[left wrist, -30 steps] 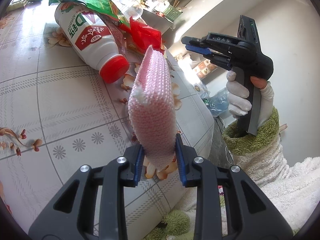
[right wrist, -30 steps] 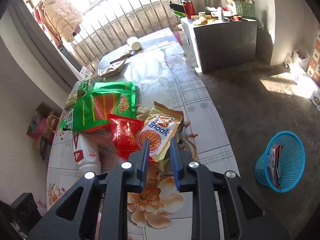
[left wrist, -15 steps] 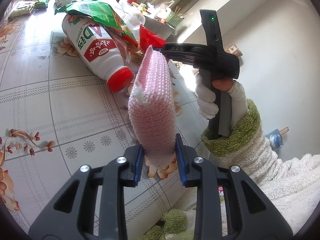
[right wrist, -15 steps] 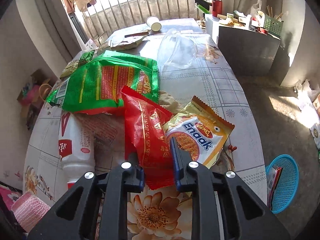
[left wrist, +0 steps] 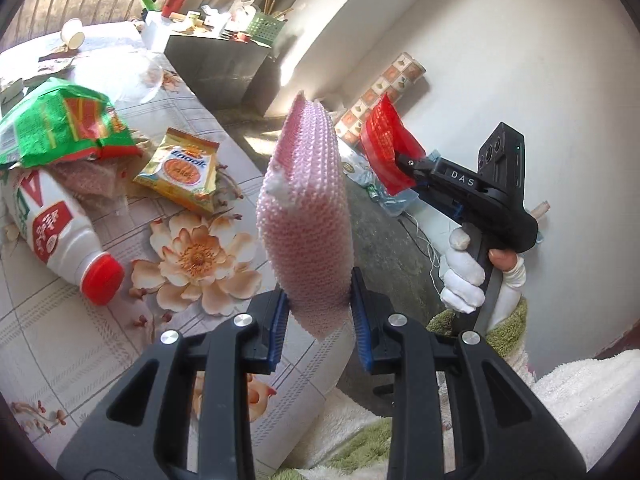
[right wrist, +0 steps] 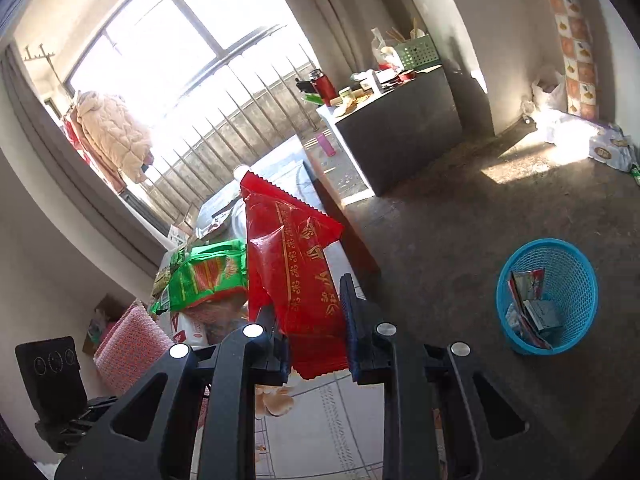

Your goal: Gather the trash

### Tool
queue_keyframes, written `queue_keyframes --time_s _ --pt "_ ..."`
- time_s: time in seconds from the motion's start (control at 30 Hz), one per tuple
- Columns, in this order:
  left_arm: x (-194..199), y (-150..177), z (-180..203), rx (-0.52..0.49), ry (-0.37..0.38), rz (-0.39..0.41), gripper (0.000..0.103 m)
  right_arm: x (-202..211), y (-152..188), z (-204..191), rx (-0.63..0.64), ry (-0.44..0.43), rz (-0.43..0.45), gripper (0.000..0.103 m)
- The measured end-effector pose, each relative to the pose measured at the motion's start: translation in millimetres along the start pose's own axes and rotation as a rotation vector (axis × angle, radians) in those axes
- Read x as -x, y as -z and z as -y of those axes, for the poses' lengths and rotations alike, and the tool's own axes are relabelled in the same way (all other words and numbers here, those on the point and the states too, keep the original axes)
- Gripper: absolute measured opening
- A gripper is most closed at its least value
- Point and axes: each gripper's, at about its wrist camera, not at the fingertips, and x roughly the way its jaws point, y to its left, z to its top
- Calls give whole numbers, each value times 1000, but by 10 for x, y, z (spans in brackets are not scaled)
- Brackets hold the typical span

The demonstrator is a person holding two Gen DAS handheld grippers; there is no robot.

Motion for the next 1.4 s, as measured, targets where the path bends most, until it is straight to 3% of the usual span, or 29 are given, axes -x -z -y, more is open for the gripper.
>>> queue_keyframes --time_s 0.17,0.27,0.53,0.7,0.73,0.8,0.93,1.07,1.23,1.4 --pt "-899 -562 414 -86 30 -181 27 292 94 977 -217 153 35 21" --pt "-1589 -815 592 -92 58 -306 27 252 209 1471 -335 194 10 21" --pt "-3376 -1062 963 -243 -54 -542 27 -358 354 2691 -589 222 -92 21" --pt "-4291 -1172 932 -284 -135 -584 29 -798 324 3364 -697 214 -119 25" --pt "-4438 -1200 903 -280 -154 -573 30 -881 322 3485 -718 206 -124 32" --pt "-4628 -1223 841 -254 -189 -544 48 -1029 346 3695 -751 223 -133 44" --pt "-4761 -1331 705 -182 -197 -513 50 -1144 421 3927 -797 267 -146 45" --pt "-4605 -1402 712 -183 -177 -475 50 -1039 438 3819 -760 261 -121 45" --pt "-4091 -1533 814 -174 -132 -392 50 -712 469 3541 -728 254 -83 46" --pt "-3150 -1512 980 -193 -95 -252 56 -303 458 3152 -667 223 -33 56"
